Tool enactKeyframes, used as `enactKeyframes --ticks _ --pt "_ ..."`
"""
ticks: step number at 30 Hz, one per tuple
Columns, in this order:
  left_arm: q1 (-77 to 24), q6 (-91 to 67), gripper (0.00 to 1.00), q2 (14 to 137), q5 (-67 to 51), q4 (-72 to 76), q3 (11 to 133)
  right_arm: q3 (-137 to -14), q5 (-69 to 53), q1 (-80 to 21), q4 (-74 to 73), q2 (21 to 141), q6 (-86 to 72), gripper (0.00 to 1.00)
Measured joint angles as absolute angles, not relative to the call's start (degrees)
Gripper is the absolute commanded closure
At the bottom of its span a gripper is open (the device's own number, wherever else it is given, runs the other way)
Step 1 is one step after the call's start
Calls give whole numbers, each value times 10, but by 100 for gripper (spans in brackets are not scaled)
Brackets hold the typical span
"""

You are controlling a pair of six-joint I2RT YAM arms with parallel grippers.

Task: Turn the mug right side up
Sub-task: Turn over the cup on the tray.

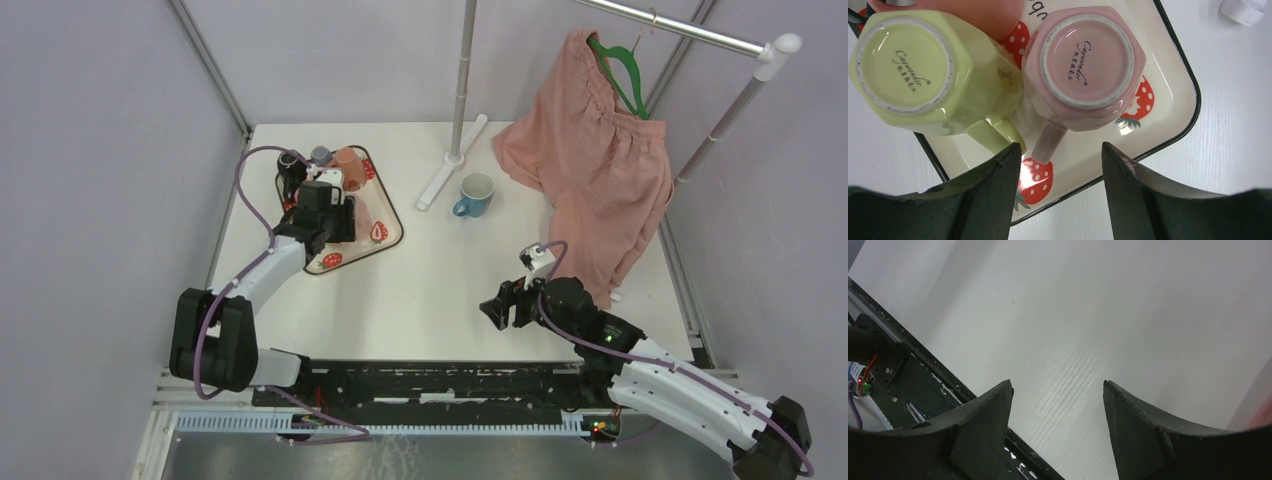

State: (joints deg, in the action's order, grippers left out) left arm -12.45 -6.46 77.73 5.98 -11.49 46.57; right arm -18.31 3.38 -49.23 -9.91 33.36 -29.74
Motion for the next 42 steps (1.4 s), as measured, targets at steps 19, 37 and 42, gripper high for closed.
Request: enactKeyframes --ticks 19,37,42 --pt "-124 -39 53 842 9 -92 473 -183 27 -492 -86 342 -301 26" --pt "-124 -39 60 883 11 -97 512 -181 25 -492 -77 344 -302 26" --pt "-124 -37 74 896 11 -100 520 -181 25 -492 -77 345 -302 26"
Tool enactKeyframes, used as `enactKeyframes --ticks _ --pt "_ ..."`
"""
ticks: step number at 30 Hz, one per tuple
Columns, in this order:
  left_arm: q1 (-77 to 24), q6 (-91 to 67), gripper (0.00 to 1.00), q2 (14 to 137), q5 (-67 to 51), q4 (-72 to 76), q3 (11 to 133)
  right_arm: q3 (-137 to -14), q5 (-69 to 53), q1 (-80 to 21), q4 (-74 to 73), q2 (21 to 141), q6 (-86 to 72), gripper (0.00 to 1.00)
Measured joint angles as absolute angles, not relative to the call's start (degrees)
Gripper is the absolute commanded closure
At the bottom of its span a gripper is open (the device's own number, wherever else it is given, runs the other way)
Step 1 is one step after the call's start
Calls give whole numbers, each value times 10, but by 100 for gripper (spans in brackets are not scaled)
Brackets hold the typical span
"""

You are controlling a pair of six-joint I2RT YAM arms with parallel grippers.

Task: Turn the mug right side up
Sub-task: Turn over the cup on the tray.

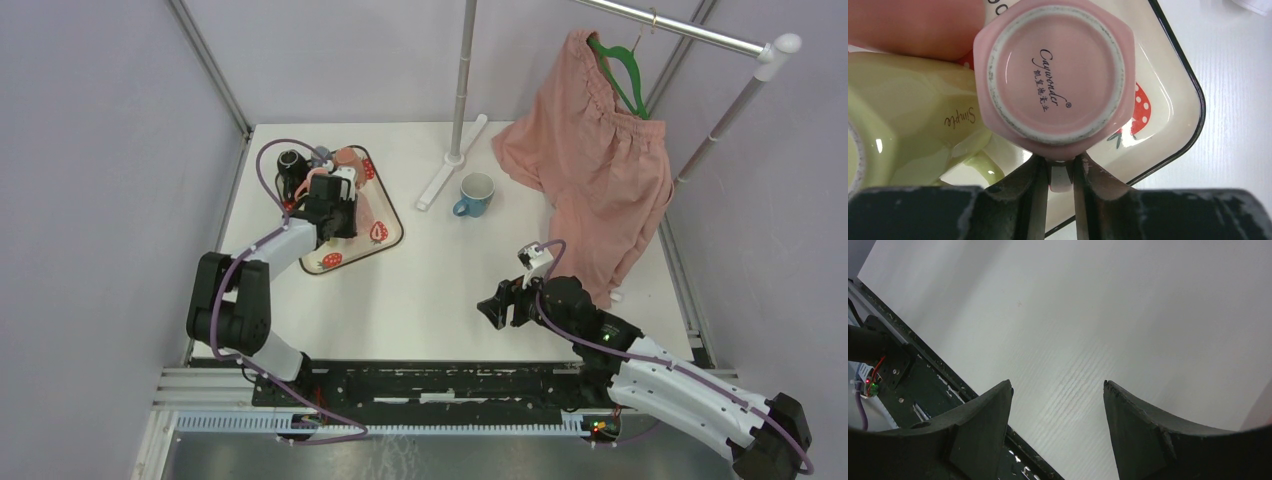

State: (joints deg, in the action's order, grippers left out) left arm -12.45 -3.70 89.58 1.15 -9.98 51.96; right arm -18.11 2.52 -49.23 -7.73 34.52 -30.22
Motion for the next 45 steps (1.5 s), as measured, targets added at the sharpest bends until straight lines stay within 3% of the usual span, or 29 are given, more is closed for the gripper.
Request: enactKeyframes --ticks 10,26,36,45 --pt "-124 -33 98 906 10 -110 534 -180 25 -492 -73 346 -304 26" --pt "-123 -36 98 857 -57 -120 518 -175 28 -492 -74 338 -304 26" --pt "-123 -71 98 742 -99 -122 506 -159 35 -492 -60 320 -319 26" --pt "-123 -161 98 606 -182 -83 452 -136 28 -492 81 322 -370 25"
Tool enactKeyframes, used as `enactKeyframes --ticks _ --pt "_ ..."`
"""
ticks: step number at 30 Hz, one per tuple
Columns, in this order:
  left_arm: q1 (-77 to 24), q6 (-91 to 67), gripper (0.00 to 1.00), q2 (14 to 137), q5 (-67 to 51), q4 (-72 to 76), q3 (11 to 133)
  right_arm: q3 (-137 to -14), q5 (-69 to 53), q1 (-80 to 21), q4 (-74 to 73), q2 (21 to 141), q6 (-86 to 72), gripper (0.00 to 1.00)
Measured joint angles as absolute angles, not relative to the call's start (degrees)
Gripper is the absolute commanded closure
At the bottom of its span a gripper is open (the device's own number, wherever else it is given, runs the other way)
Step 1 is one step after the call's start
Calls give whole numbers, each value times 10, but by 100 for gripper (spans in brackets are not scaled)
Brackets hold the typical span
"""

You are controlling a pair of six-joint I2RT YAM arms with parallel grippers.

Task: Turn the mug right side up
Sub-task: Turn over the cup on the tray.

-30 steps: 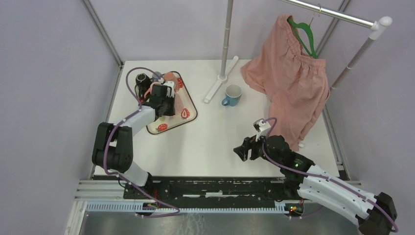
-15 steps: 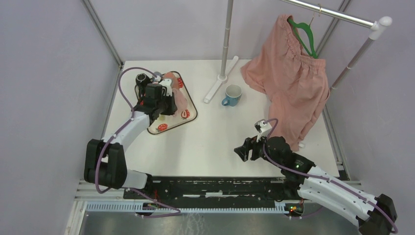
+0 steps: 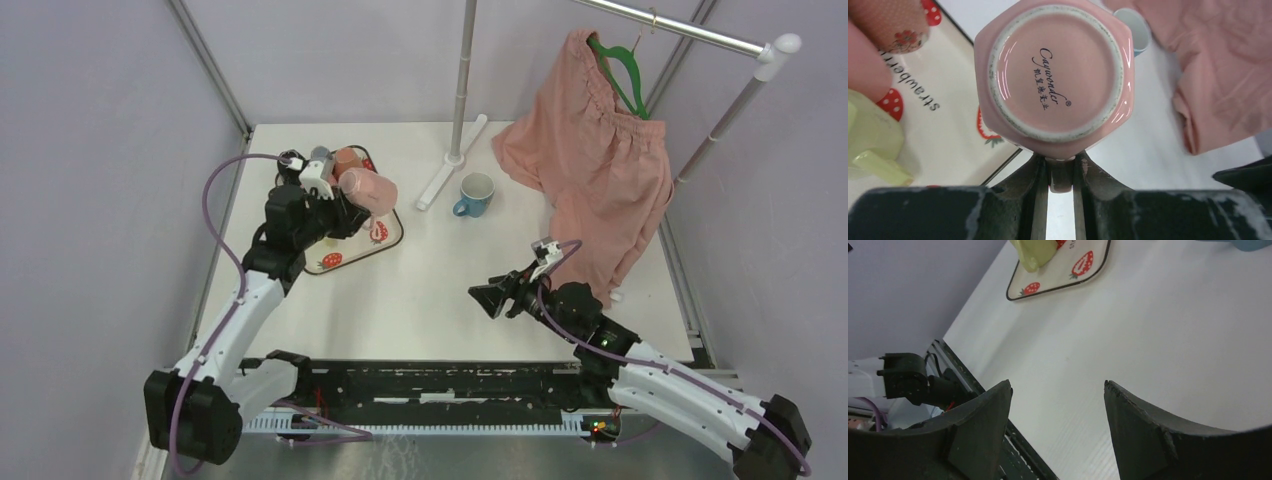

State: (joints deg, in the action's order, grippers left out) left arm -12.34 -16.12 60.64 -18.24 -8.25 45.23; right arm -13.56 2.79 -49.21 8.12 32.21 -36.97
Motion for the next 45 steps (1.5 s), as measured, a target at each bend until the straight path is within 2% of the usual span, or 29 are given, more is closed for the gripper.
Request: enactKeyframes --ticks 13,21,32,45 --pt "-123 -329 98 500 -267 19 427 -146 -19 -492 319 468 -453 25" --pt "-123 -436 98 496 -345 142 411 -225 -72 -492 446 579 -489 24" --pt "-128 -557 98 460 -378 281 359 -328 -120 -493 589 697 -531 23" --pt "-138 -637 98 462 -378 397 303 -397 -135 -495 680 800 -603 32"
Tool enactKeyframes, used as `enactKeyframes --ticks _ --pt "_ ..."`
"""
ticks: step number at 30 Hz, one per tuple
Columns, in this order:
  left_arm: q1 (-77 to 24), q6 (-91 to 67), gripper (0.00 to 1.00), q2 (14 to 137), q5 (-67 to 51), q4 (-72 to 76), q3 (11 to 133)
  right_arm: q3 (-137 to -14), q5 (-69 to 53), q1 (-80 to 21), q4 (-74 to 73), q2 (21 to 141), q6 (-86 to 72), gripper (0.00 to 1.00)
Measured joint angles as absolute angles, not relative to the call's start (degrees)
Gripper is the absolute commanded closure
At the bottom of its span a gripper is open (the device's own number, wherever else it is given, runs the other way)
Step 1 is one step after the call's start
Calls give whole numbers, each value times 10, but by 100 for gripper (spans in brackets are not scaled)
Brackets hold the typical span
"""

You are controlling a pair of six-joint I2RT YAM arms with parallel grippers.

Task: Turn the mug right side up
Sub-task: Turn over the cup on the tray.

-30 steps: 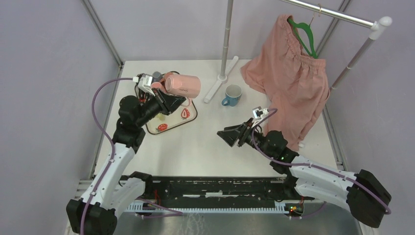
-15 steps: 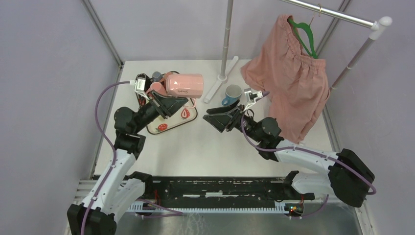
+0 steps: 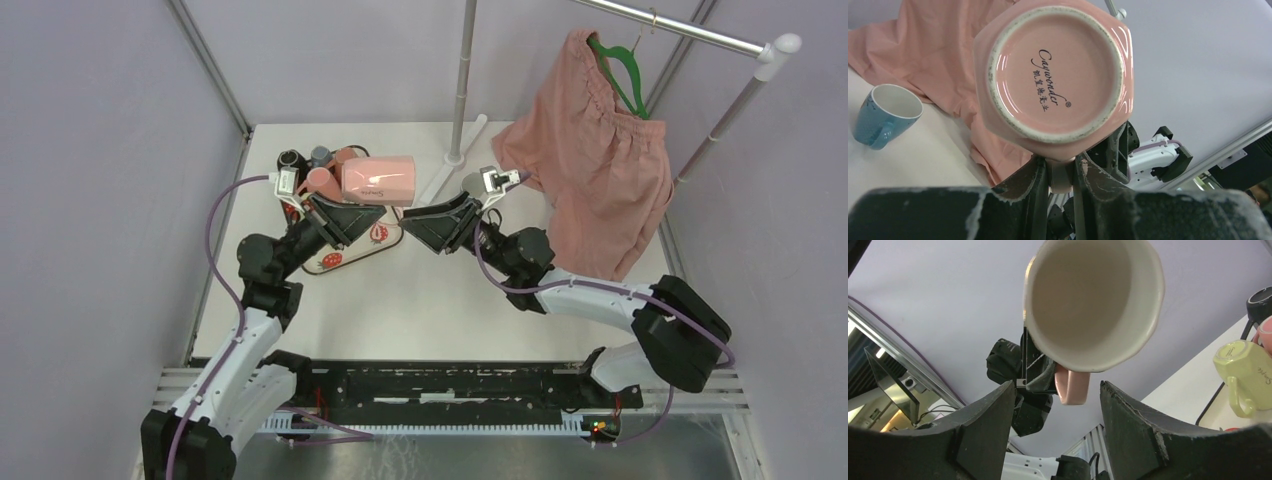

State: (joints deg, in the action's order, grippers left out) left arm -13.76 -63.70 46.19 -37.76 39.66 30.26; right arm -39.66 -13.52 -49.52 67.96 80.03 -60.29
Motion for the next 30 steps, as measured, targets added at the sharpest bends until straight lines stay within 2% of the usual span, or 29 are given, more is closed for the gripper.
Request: enactKeyframes --ticks 5,8,18,30 --pt "-140 -640 98 462 -379 415 302 -409 -135 -496 705 827 -625 38" --pt "-140 -641 98 461 -380 420 302 -422 -135 -497 719 846 -640 45" --pt "-140 -641 98 452 -376 439 295 -450 -137 -502 737 872 -662 51" --pt "-142 -641 98 449 -378 445 291 -453 -137 -505 742 882 -671 72"
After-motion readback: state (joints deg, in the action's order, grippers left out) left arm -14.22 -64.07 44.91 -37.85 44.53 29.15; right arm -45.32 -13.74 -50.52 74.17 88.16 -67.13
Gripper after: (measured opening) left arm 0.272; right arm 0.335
